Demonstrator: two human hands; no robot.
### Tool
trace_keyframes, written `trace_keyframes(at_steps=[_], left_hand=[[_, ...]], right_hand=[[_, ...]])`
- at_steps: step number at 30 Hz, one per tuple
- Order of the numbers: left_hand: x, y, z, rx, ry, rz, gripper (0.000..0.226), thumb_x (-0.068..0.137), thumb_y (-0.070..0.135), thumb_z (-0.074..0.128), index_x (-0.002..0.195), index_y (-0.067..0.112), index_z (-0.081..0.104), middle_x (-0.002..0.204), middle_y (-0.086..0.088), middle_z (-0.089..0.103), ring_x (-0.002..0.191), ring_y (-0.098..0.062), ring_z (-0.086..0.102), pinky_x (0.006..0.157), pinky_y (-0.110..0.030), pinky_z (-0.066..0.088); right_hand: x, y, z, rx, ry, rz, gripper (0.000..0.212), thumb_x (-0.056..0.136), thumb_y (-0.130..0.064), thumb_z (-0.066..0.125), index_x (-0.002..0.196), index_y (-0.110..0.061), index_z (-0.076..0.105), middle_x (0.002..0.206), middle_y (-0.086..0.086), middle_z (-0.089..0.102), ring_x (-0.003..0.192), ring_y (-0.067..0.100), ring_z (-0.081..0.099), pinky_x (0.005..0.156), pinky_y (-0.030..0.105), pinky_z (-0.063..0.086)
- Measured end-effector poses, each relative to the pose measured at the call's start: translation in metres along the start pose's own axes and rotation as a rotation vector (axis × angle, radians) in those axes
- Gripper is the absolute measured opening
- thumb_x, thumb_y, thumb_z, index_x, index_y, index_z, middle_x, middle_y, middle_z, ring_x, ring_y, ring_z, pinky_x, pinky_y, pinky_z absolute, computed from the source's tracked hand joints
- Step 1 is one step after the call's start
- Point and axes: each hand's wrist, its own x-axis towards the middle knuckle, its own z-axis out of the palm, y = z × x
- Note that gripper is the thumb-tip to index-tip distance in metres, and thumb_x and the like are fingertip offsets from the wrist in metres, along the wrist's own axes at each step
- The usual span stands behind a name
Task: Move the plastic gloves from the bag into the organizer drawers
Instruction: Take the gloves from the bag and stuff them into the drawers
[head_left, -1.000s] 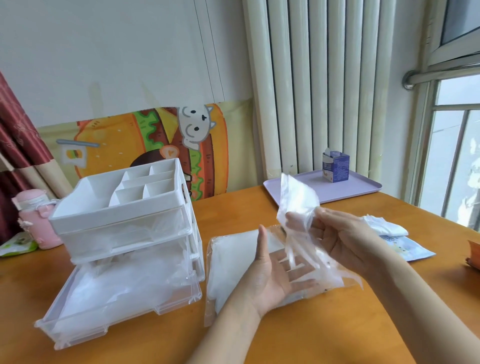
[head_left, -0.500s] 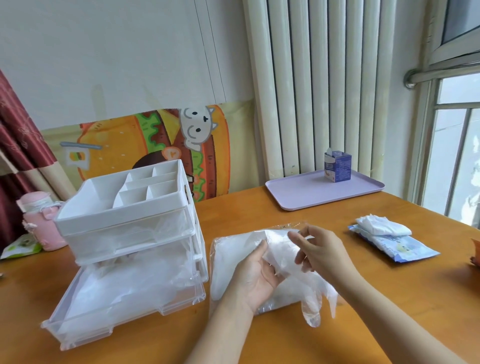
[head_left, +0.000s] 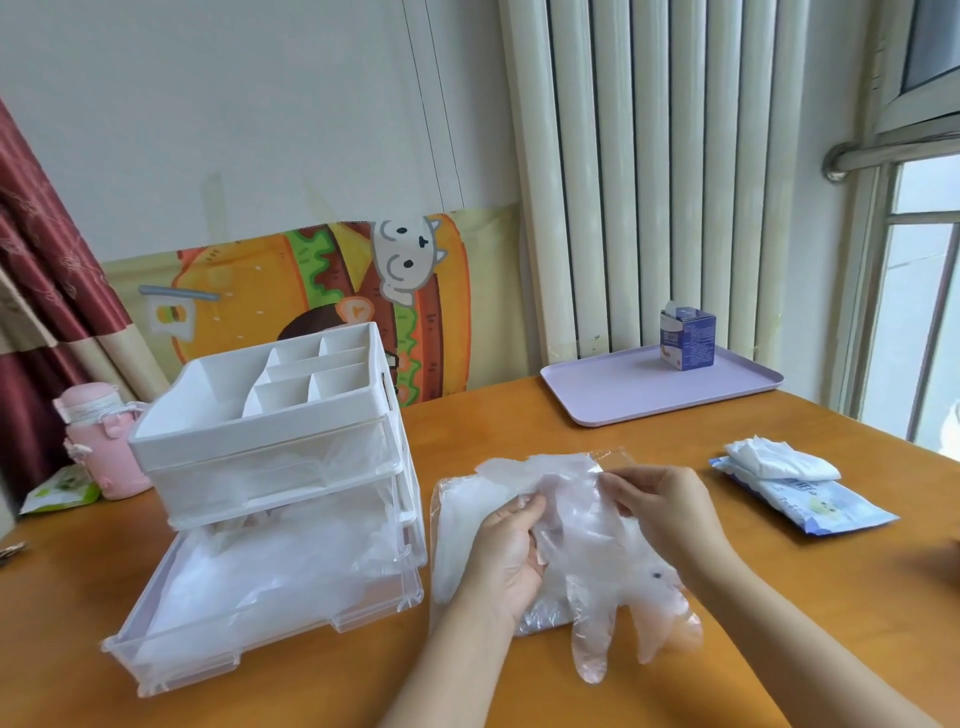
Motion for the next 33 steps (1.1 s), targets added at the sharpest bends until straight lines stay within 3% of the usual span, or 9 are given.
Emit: trace_keyframes(at_steps=[3,6,9,11,14,19,23,27,33], left_hand=[[0.007,-0.004,-0.009,0.117,0.166,0.031,0.018,0.095,-0.003,0.051,0.098,-0.001,0.069,0.083,-0.011,0.072,0.069,-0.02,0.068,0.059,-0.025,0.052],[0.009,-0.006,-0.017,0.399,0.272,0.047,0.019,0.094,-0.003,0.05,0.105,-0.001,0.066,0.098,-0.019,0.071,0.087,-0.032,0.068,0.069,-0.03,0.051],[0.0,0.002,-0.013,0.733,0.295,0.106,0.058,0.094,0.005,0.051,0.148,0.007,0.029,0.145,-0.012,0.045,0.122,-0.028,0.052,0.082,-0.026,0.043],[-0.009,0.013,-0.004,0.907,0.267,0.293,0.081,0.094,0.019,0.058,0.154,0.015,0.003,0.159,-0.002,0.019,0.143,-0.02,0.027,0.103,-0.026,0.033],[-0.024,0.03,0.014,0.87,0.122,0.49,0.086,0.09,0.041,0.063,0.154,0.027,0.008,0.16,0.008,0.013,0.147,-0.011,0.016,0.115,-0.028,0.018],[-0.019,0.032,0.015,0.78,-0.117,0.32,0.114,0.057,0.076,0.064,0.151,0.025,0.024,0.149,0.013,0.031,0.138,-0.009,0.032,0.106,-0.027,0.03],[-0.011,0.009,0.013,0.801,-0.181,0.329,0.032,0.076,0.041,0.077,0.095,0.016,0.069,0.097,0.003,0.074,0.085,-0.004,0.066,0.072,-0.014,0.045],[-0.009,0.004,0.013,0.914,0.021,0.526,0.035,0.076,0.043,0.077,0.077,0.009,0.067,0.068,0.005,0.068,0.066,-0.004,0.058,0.063,-0.018,0.043],[-0.018,0.019,0.016,0.711,0.033,0.656,0.022,0.083,0.026,0.074,0.069,0.011,0.065,0.055,0.005,0.063,0.052,-0.004,0.054,0.058,-0.014,0.044]], right_hand=[[0.004,-0.001,-0.007,0.235,0.04,0.143,0.014,0.091,-0.016,0.064,0.087,-0.012,0.076,0.078,0.02,0.069,0.073,0.018,0.058,0.083,0.04,0.054],[0.009,-0.005,-0.02,0.503,0.051,0.237,0.02,0.097,-0.014,0.053,0.095,-0.003,0.069,0.075,0.012,0.067,0.068,0.015,0.062,0.068,0.027,0.055],[0.007,-0.016,-0.035,0.58,-0.021,0.281,0.019,0.095,-0.003,0.051,0.083,-0.006,0.065,0.068,0.007,0.068,0.046,0.009,0.061,0.047,0.019,0.048],[0.003,-0.022,-0.039,0.614,-0.091,0.267,0.018,0.089,0.008,0.052,0.079,-0.002,0.063,0.059,0.005,0.067,0.041,0.01,0.06,0.041,0.018,0.047],[0.001,-0.025,-0.036,0.675,-0.26,0.298,0.02,0.094,0.001,0.047,0.086,0.002,0.065,0.077,0.015,0.069,0.058,0.017,0.068,0.053,0.023,0.055],[0.001,-0.025,-0.024,0.748,-0.511,0.38,0.025,0.091,-0.01,0.048,0.108,0.005,0.061,0.099,0.02,0.066,0.085,0.026,0.066,0.07,0.03,0.059],[-0.005,-0.027,-0.015,0.688,-0.564,0.364,0.037,0.1,-0.018,0.042,0.113,0.01,0.062,0.098,0.021,0.068,0.082,0.025,0.067,0.08,0.034,0.058],[-0.011,-0.029,-0.017,0.453,-0.638,0.25,0.043,0.085,-0.032,0.064,0.114,0.0,0.064,0.106,0.017,0.07,0.098,0.028,0.066,0.094,0.038,0.052],[-0.012,-0.03,-0.021,0.279,-0.518,0.247,0.018,0.081,-0.011,0.07,0.089,0.005,0.072,0.079,0.015,0.068,0.065,0.015,0.061,0.059,0.018,0.052]])
